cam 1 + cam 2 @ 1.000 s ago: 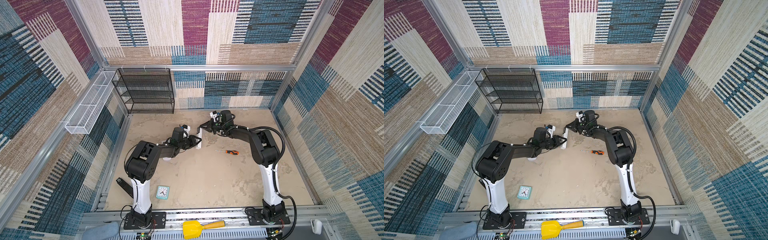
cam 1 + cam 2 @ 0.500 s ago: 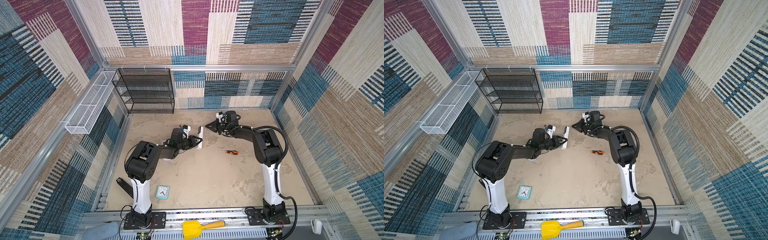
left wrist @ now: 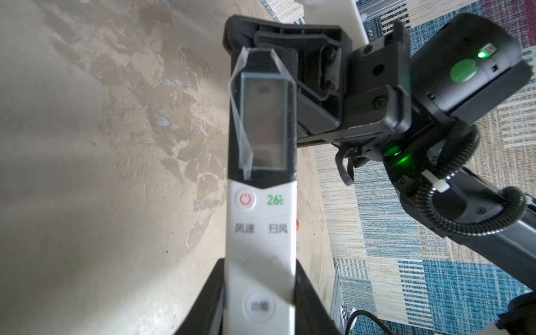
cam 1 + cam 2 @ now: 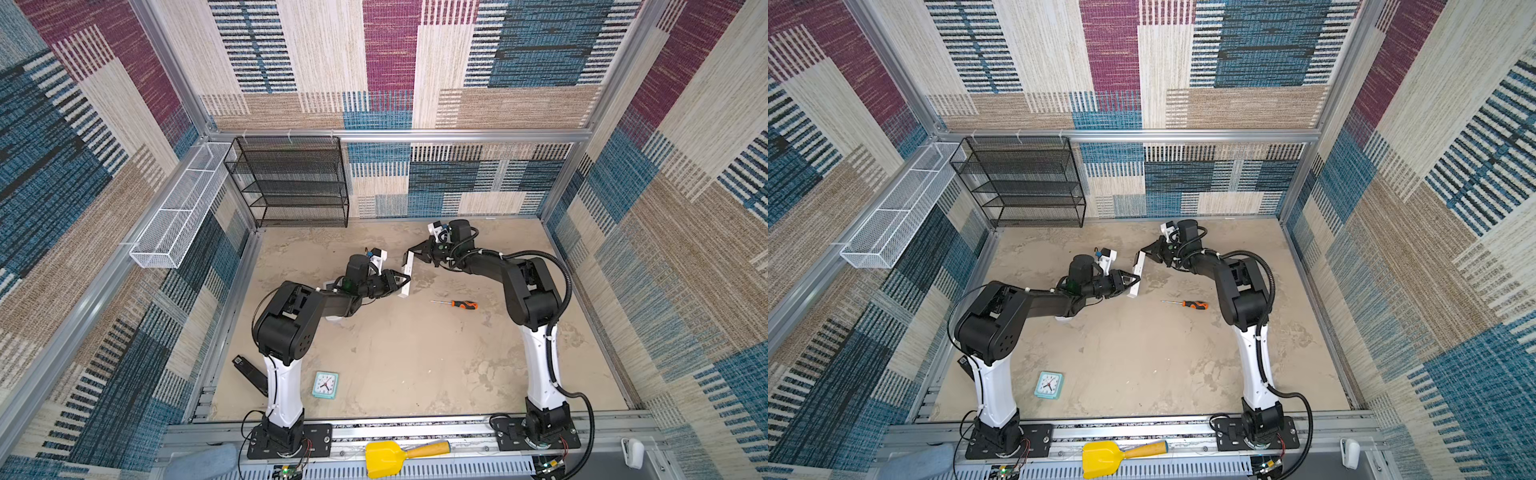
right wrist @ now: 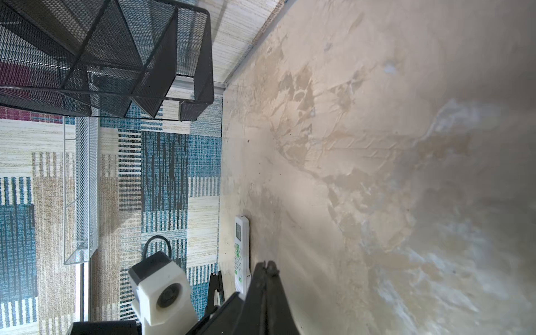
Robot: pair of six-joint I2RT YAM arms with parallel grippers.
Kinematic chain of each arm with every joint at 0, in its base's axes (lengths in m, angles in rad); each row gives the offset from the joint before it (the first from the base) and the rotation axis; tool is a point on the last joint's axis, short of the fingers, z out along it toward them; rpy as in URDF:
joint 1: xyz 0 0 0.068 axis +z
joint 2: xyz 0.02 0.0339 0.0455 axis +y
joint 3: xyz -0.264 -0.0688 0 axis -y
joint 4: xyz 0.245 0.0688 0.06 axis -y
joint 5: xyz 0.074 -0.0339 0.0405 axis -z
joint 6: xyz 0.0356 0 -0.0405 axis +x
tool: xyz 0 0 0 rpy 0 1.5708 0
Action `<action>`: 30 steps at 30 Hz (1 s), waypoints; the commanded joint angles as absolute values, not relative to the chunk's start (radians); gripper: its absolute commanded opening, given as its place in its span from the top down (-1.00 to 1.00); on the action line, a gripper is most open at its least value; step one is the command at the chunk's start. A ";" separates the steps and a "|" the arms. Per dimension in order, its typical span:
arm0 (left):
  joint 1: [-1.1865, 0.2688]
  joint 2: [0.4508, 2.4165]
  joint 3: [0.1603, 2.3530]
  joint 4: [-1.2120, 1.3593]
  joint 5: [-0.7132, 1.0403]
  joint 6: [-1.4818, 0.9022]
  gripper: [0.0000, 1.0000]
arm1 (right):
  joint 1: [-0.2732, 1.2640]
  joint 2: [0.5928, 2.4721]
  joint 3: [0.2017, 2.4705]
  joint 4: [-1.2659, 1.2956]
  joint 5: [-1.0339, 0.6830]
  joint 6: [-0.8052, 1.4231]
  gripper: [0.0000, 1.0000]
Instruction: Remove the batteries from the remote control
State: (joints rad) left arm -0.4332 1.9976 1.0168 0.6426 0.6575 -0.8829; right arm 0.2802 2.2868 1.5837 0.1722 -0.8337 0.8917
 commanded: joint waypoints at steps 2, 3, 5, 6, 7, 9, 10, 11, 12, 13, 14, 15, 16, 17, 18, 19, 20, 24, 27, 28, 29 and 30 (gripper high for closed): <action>-0.437 2.000 1.032 0.683 0.684 -0.891 1.00 | 0.285 2.292 1.586 0.185 -0.872 0.888 1.00; -0.436 2.003 1.036 0.681 0.688 -0.894 1.00 | 0.288 2.289 1.585 0.187 -0.874 0.890 1.00; -0.437 2.008 1.042 0.681 0.696 -0.898 1.00 | 0.294 2.288 1.586 0.187 -0.876 0.887 1.00; -0.437 2.011 1.043 0.684 0.698 -0.899 1.00 | 0.298 2.288 1.586 0.187 -0.879 0.885 1.00; -0.437 2.012 1.045 0.686 0.702 -0.902 1.00 | 0.301 2.290 1.589 0.185 -0.883 0.882 1.00; -0.436 2.016 1.046 0.688 0.706 -0.906 1.00 | 0.307 2.290 1.590 0.174 -0.882 0.872 1.00; -0.436 2.014 1.042 0.691 0.706 -0.906 1.00 | 0.305 2.288 1.586 0.168 -0.876 0.869 1.00; -0.436 2.013 1.038 0.692 0.708 -0.908 1.00 | 0.304 2.287 1.585 0.163 -0.868 0.866 1.00; -0.437 2.011 1.033 0.693 0.709 -0.908 1.00 | 0.301 2.287 1.585 0.160 -0.864 0.866 1.00; -0.437 2.008 1.025 0.696 0.709 -0.907 1.00 | 0.298 2.289 1.586 0.161 -0.864 0.871 1.00; -0.436 2.004 1.019 0.699 0.710 -0.908 1.00 | 0.296 2.290 1.590 0.161 -0.865 0.875 1.00; -0.436 2.002 1.011 0.701 0.708 -0.908 1.00 | 0.292 2.293 1.594 0.160 -0.865 0.879 1.00; -0.437 1.999 1.004 0.703 0.709 -0.908 1.00 | 0.289 2.294 1.594 0.158 -0.865 0.881 1.00; -0.437 1.996 0.997 0.707 0.709 -0.909 1.00 | 0.286 2.295 1.594 0.159 -0.865 0.886 1.00; -0.437 1.994 0.990 0.712 0.709 -0.910 1.00 | 0.284 2.298 1.622 0.159 -0.864 0.889 1.00; -0.437 1.992 0.983 0.718 0.709 -0.914 1.00 | 0.282 2.299 1.630 0.156 -0.864 0.890 1.00; -0.437 1.993 0.975 0.729 0.710 -0.919 1.00 | 0.282 2.302 1.638 0.154 -0.865 0.890 1.00; -0.438 1.997 0.963 0.759 0.712 -0.936 1.00 | 0.284 2.305 1.642 0.153 -0.867 0.892 1.00; -0.437 2.000 0.972 0.765 0.717 -0.942 1.00 | 0.290 2.302 1.623 0.164 -0.869 0.897 1.00; -0.437 2.000 0.975 0.765 0.719 -0.942 1.00 | 0.290 2.301 1.614 0.170 -0.872 0.899 1.00; -0.439 2.000 0.977 0.765 0.719 -0.942 1.00 | 0.293 2.301 1.606 0.176 -0.874 0.905 1.00; -0.438 1.998 0.980 0.768 0.721 -0.944 1.00 | 0.293 2.302 1.603 0.189 -0.878 0.915 1.00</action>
